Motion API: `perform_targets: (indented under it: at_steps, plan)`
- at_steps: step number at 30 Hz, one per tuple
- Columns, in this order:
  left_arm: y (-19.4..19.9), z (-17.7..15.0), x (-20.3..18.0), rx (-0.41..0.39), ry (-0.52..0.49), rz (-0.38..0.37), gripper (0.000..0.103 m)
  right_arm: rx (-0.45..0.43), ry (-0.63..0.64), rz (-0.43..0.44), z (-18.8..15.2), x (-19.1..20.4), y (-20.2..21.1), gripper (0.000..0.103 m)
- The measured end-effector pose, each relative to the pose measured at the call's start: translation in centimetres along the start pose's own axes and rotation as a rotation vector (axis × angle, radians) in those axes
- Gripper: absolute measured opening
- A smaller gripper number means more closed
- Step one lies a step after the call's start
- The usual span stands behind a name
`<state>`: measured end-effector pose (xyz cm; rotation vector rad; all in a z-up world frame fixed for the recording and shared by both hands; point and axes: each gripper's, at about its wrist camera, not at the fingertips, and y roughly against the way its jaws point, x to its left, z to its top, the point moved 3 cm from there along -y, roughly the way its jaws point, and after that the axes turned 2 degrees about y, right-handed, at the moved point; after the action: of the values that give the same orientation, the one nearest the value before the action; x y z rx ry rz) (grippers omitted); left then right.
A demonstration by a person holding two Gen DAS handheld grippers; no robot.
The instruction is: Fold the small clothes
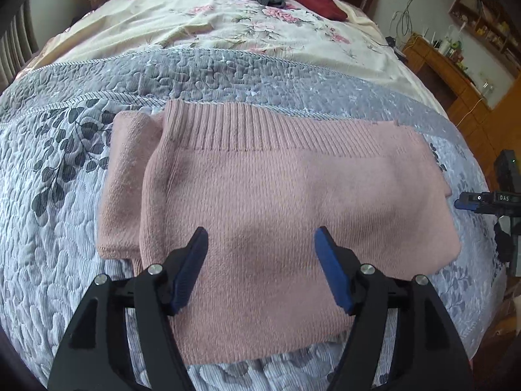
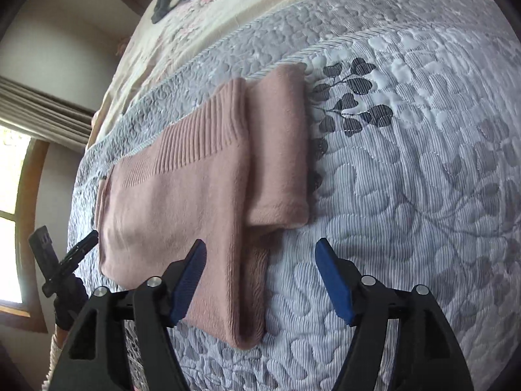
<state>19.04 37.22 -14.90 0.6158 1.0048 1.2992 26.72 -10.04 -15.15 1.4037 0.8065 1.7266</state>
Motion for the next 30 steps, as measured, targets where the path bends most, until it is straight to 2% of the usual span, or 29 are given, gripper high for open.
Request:
perform_targets:
  at_steps: [3,8,9,11,15,17,22,30]
  plan:
    - [-1.0,0.9,0.0,0.0,0.013,0.004,0.068,0.013,-0.038,0.089,1.0,-1.2,-1.3,0.07]
    - [-3.0,1.2,1.2,0.032,0.042,0.016,0.068,0.001,-0.015,0.145,2.3,-1.2,-3.1,0.071]
    - [-3.3,1.1,1.4,0.036,0.043,0.019,0.068,-0.004,-0.006,0.144,2.5,-1.0,-3.4,0.071]
    - [-3.7,1.1,1.9,0.04,0.045,0.023,0.068,-0.017,0.012,0.133,2.9,-0.6,-3.7,0.062]
    - [-3.9,1.1,2.1,0.042,0.044,0.022,0.068,-0.012,0.039,0.113,3.4,0.7,-4.7,0.05]
    - [-4.0,1.0,2.1,0.045,0.037,0.028,0.068,-0.008,0.054,0.07,3.5,0.9,-5.2,0.038]
    - [-4.4,0.9,2.0,0.044,0.018,0.033,0.069,-0.017,0.05,0.063,3.0,1.7,-5.7,0.028]
    - [-4.9,0.6,1.9,0.035,0.009,0.043,0.07,-0.036,0.034,0.054,2.9,1.5,-5.2,0.021]
